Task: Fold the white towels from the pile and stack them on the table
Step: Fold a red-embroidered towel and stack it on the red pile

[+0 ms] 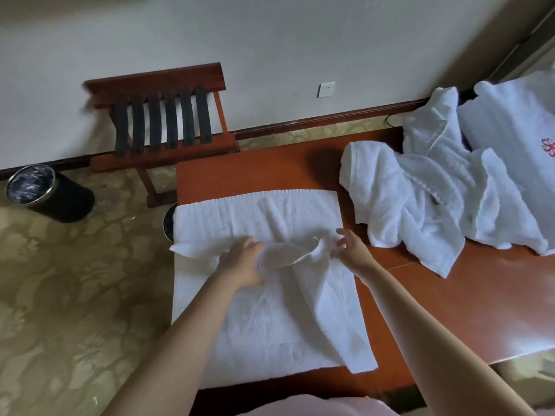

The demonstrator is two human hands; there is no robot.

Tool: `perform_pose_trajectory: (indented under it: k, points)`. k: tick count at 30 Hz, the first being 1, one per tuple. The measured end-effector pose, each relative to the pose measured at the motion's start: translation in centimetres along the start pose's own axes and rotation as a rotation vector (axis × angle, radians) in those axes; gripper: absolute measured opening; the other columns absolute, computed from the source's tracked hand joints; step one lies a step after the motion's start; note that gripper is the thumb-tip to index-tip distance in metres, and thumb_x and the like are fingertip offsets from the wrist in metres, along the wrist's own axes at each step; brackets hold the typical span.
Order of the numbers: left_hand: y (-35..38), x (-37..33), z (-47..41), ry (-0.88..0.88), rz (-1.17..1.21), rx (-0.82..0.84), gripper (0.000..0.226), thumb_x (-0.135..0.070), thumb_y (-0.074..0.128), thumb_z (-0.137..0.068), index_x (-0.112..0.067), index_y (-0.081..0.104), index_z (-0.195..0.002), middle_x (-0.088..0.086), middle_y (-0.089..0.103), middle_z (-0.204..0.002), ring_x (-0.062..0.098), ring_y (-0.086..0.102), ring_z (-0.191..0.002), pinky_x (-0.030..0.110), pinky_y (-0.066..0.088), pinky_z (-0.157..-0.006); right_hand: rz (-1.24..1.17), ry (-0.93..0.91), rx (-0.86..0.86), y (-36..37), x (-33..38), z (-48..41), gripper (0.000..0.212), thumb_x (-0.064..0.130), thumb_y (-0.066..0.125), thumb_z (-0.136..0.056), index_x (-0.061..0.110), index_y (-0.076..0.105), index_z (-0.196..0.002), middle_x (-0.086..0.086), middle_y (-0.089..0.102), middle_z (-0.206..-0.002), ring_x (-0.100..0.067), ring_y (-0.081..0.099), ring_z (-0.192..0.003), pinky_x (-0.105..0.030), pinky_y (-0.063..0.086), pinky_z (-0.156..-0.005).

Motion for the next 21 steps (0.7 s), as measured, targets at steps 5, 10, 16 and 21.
perform_pose_trajectory:
  k: [5,10,16,21]
  points:
    - [-0.5,1.0,0.8,-0.065,-0.091,-0.355,0.034,-0.017,0.049,-0.092,-0.02,0.059,-0.124,-0.003,0.055,-0.128,0.021,0.045,-0.12,0.033,0.04,-0.091,0.02,0.101,-0.028,1.1,0.6,0.1,0.023,0.02,0.071,-0.08,0.003,0.065,-0.094,0.0,0.056,-0.072,-0.011,0.049,-0.064,-0.021,0.035,-0.053]
    - [-1.0,4.0,1.0,-0.194,-0.107,-0.391,0.033,-0.033,0.056,-0.089,-0.018,0.059,-0.118,0.0,0.05,-0.117,0.022,0.048,-0.106,0.032,0.045,-0.082,-0.281,0.053,-0.126,0.9,2.0,0.3,0.009,0.017,0.064,-0.085,0.012,0.056,-0.086,0.0,0.053,-0.079,-0.014,0.049,-0.071,-0.024,0.036,-0.059]
    - [0.7,3.8,0.9,-0.217,0.034,-0.271,0.051,-0.036,0.066,-0.079,-0.022,0.044,-0.122,0.0,0.035,-0.126,0.017,0.048,-0.081,0.027,0.049,-0.062,-0.313,-0.068,-0.569,-2.2,5.0,-0.1,0.008,0.01,0.048,-0.086,0.017,0.046,-0.089,0.006,0.052,-0.08,-0.02,0.053,-0.08,-0.029,0.04,-0.066]
    - [0.3,4.3,0.7,-0.32,0.115,-0.437,0.041,-0.022,0.056,-0.089,-0.017,0.044,-0.127,0.004,0.037,-0.134,0.021,0.059,-0.079,0.026,0.047,-0.058,0.524,-0.286,-0.583,-0.4,7.0,-0.7,0.047,0.007,0.058,-0.08,0.01,0.048,-0.126,-0.007,0.05,-0.123,-0.029,0.045,-0.112,-0.038,0.041,-0.09]
Point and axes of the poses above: each hand's wrist, its own z-axis away from the middle knuckle, its own y-axis out of the palm, x = y × z, the point moved 4 cm from there along -z, towards the middle knuckle
